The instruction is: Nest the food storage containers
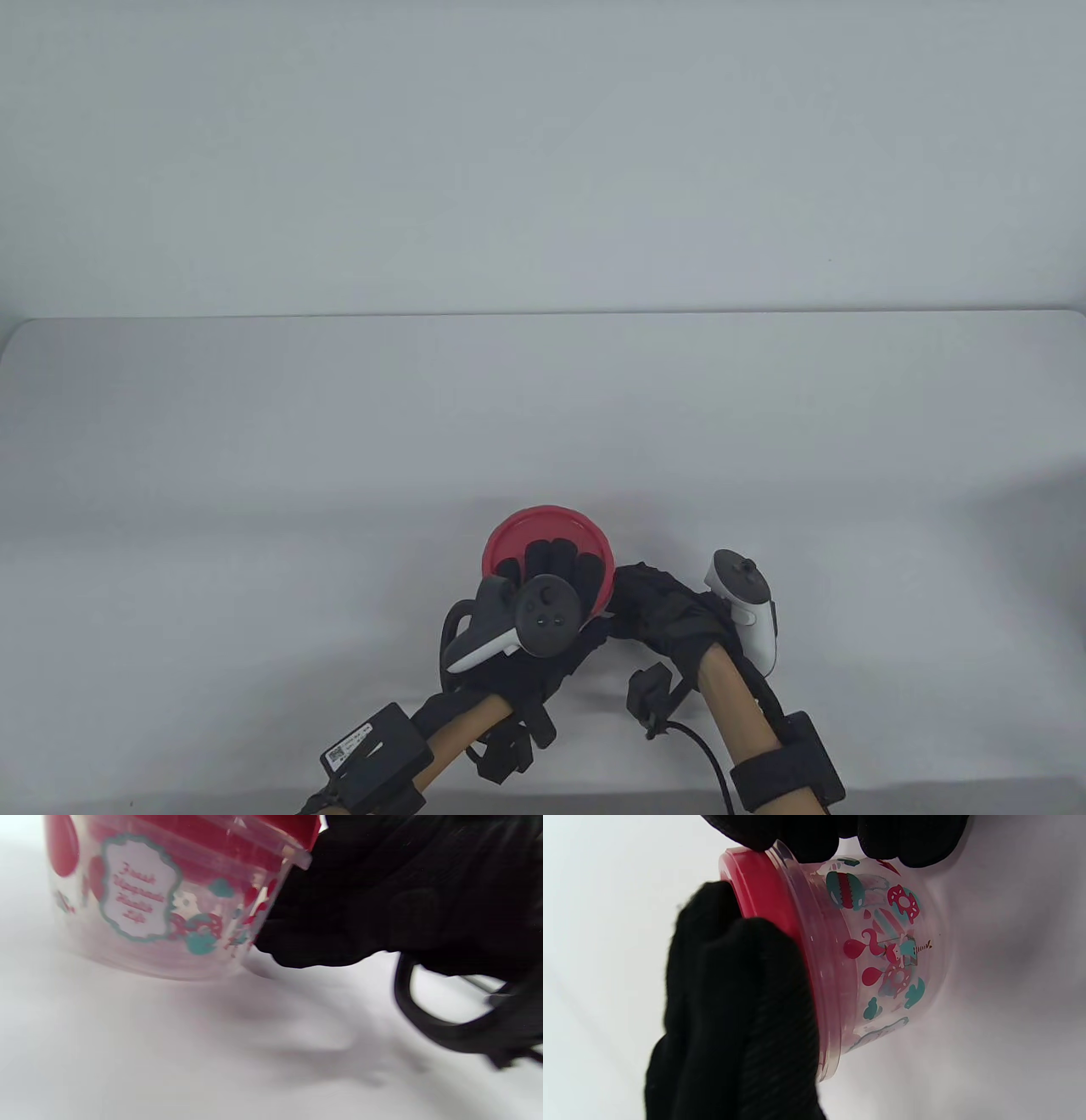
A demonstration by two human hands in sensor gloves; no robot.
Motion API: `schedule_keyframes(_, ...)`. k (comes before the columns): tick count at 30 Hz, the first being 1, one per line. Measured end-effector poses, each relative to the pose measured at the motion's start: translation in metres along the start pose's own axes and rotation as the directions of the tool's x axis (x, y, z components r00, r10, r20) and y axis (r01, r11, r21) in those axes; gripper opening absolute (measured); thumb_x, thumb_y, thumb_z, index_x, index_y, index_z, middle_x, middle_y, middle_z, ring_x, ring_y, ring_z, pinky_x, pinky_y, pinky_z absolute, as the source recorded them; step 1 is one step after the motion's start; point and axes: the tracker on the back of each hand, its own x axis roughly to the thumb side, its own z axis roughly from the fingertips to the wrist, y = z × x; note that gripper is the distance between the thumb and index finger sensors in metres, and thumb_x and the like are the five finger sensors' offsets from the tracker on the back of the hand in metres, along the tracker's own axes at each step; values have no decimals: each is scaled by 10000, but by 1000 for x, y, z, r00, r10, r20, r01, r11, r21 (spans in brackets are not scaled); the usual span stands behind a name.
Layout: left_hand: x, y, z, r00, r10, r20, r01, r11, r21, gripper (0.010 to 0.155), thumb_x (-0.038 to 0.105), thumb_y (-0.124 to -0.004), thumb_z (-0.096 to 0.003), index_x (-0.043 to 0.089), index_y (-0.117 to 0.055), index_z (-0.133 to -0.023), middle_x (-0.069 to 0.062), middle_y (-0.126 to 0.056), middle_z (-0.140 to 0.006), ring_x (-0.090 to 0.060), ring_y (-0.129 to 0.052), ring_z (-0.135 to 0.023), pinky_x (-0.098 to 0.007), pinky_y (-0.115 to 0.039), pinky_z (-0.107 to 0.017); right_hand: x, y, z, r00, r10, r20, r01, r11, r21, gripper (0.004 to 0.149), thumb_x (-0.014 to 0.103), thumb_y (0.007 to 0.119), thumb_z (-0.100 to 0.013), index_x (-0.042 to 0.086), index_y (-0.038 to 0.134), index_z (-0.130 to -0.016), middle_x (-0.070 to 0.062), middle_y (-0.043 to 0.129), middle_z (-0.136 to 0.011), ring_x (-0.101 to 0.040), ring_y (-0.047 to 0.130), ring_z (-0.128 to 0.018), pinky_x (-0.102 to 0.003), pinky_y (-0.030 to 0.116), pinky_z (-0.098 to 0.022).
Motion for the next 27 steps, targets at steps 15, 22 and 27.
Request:
schedule_keyframes(15, -21, 15, 4, 956, -16, 293, 29, 999, -41, 616, 341, -567, -655, 301, -323, -1219, -14, -271, -1281, -283, -215, -1178, -441, -208, -874, 1, 0, 1, 996, -85, -14, 83, 989, -125, 383, 193, 593, -621, -89, 618, -880, -239, 337, -1071, -482, 475, -942, -614, 508, -641)
schedule_keyframes(22, -16, 15, 5, 962, -87, 260, 97, 995, -27, 629, 369, -555, -654, 310, -296, -1224, -2, -270, -1293, -291, -239, -1191, -471, -223, -863, 1, 0, 2, 999, -43, -16, 41, 995, -90, 392, 226, 561, -656, -65, 578, -917, -237, 311, -1078, -484, 455, -944, -607, 499, -645)
schedule_keyframes(27, -22, 22, 10, 980, -52, 193, 37, 996, 83, 661, 500, -525, -644, 337, -270, -1231, -40, -207, -1306, -358, -177, -1197, -571, -155, -819, 12, -3, 8, 990, 139, 29, -133, 980, -145, 480, 267, 558, -665, -64, 511, -1010, -302, 254, -1099, -521, 428, -947, -627, 482, -641)
